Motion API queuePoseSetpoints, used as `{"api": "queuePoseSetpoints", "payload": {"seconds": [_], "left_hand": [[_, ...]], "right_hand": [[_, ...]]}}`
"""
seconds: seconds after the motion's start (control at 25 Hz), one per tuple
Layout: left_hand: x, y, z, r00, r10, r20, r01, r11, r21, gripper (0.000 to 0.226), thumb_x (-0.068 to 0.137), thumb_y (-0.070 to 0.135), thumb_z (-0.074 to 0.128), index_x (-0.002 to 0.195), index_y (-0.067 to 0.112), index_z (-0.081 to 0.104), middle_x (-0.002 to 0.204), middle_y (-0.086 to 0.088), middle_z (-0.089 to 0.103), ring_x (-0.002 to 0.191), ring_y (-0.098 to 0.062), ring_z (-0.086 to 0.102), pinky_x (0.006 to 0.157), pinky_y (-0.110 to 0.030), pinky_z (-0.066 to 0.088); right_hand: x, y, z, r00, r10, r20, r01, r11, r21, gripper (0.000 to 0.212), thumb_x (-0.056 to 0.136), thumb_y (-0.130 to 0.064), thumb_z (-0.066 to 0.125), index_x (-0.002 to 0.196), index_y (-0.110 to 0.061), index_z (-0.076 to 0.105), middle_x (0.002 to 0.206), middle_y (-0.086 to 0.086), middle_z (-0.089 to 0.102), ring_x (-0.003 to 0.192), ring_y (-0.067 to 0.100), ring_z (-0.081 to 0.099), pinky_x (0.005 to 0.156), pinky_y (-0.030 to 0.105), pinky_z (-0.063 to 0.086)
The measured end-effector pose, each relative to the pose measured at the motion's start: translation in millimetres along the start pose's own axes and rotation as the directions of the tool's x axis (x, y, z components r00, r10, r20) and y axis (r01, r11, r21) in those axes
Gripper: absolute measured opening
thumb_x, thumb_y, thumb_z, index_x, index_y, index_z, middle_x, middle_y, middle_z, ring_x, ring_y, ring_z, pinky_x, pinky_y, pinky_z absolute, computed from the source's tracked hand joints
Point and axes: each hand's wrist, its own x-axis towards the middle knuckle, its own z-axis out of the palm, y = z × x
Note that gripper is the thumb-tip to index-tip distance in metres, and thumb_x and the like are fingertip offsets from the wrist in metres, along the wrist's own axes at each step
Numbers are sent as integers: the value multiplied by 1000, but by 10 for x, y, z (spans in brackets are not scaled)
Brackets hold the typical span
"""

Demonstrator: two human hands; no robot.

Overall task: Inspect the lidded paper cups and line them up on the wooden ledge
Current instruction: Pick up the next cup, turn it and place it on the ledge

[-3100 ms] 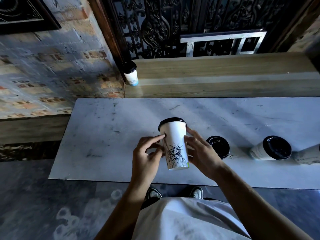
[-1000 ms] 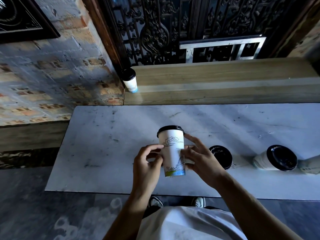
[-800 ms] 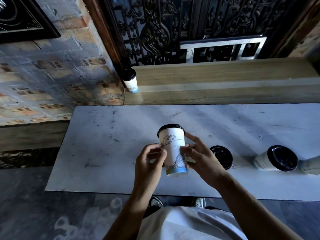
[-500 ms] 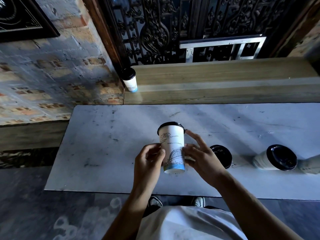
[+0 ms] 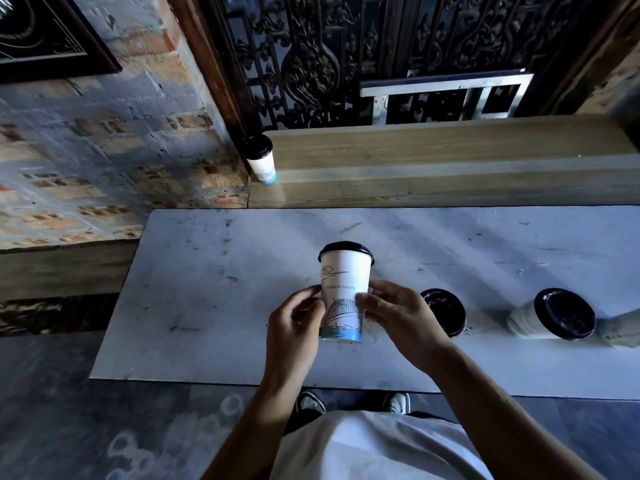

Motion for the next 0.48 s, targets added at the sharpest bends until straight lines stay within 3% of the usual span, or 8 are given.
{"api": "queuePoseSetpoints", "payload": {"seconds": [0.12, 0.24, 0.36, 0.48], "left_hand": [[-28, -7, 48, 1000, -19, 19, 19, 1000, -22, 25, 77, 38, 72, 99, 30, 78, 95, 1, 82, 95, -29, 78, 89, -61, 60], [-50, 0, 95, 999, -29, 19, 30, 999, -41, 31, 71, 45, 73, 99, 31, 76, 99, 1, 82, 95, -26, 78, 90, -60, 60], [-53, 14, 149, 999, -37, -7, 36, 998, -46, 32, 72, 44, 74, 101, 31, 75, 101, 1, 82, 96, -25, 78, 91, -59, 60], [-61, 28, 222, 998, -34, -48, 31, 998, -51, 25, 77, 28, 72, 101, 28, 75, 99, 3, 82, 94, -21, 78, 94, -54, 60]], "right_hand": [[7, -34, -37, 1000, 3, -15, -4, 999, -35, 47, 88, -17, 75, 132, -6, 64, 119, 21, 74, 113, 35, 71, 95, 40, 56], [23, -90, -75, 999, 35, -23, -37, 996, -76, 63, 85, -23, 77, 141, -6, 53, 118, 19, 75, 113, 35, 71, 99, 47, 55], [43, -185, -122, 996, 85, 10, -83, 988, -128, 64, 87, -29, 75, 144, -14, 51, 117, 16, 76, 111, 33, 71, 94, 44, 55], [94, -281, -191, 992, 110, 55, -95, 969, -228, 55, 91, -16, 73, 142, -18, 53, 116, 14, 76, 104, 29, 72, 83, 39, 55]]}}
